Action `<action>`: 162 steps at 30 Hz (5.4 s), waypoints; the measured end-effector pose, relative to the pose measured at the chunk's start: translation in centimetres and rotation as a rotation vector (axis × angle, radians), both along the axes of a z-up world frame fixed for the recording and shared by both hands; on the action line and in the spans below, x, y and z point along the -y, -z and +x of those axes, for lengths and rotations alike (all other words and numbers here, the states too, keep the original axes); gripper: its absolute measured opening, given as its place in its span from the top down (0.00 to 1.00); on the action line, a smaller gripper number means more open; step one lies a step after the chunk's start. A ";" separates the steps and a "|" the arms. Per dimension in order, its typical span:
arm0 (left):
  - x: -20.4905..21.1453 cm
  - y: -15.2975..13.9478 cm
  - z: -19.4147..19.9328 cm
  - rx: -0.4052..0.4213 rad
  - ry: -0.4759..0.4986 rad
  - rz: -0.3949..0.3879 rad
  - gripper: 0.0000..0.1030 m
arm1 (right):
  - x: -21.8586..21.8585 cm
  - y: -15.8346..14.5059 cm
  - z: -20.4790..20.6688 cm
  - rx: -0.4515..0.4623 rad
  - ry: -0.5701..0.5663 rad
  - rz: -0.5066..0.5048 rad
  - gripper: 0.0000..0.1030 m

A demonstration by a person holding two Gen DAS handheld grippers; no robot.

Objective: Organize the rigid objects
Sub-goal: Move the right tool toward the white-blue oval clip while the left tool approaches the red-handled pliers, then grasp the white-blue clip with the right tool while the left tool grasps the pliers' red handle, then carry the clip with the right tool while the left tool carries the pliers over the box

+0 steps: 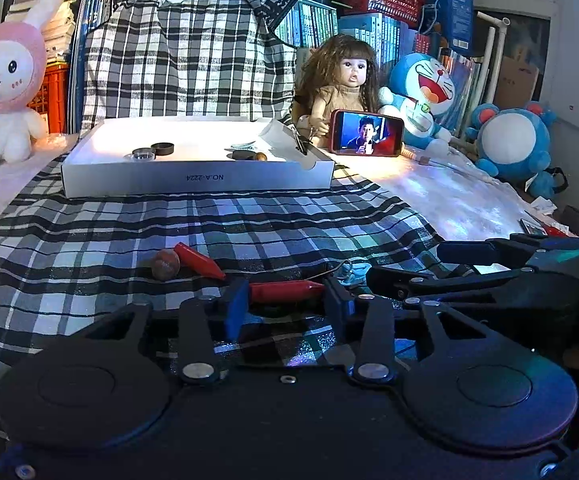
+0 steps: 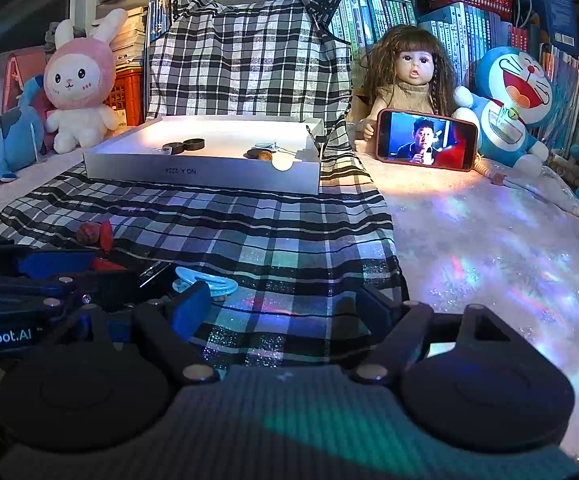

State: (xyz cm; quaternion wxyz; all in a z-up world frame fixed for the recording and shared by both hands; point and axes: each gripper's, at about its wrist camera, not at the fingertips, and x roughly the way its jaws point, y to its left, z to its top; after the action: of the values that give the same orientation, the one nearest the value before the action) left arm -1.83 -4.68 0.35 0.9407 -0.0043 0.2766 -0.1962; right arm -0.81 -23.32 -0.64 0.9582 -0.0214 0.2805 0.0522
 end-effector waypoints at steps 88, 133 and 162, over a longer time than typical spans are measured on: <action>-6.6 0.8 1.2 0.011 -0.337 0.129 0.46 | -2.1 0.5 1.3 -0.026 -0.035 0.050 0.15; -3.3 -1.0 1.3 0.025 -0.245 0.039 0.59 | -3.2 -0.9 1.3 0.034 -0.011 0.077 0.59; -5.5 -5.4 11.2 0.030 -0.269 0.037 0.59 | -3.3 -4.7 10.2 0.050 -0.055 0.078 0.60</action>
State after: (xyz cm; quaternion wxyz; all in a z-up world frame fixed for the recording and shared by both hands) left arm 9.40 0.80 5.74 0.9625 -0.0210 0.2629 -0.0634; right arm 9.42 -19.99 4.01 0.9632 0.0069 0.2537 0.0886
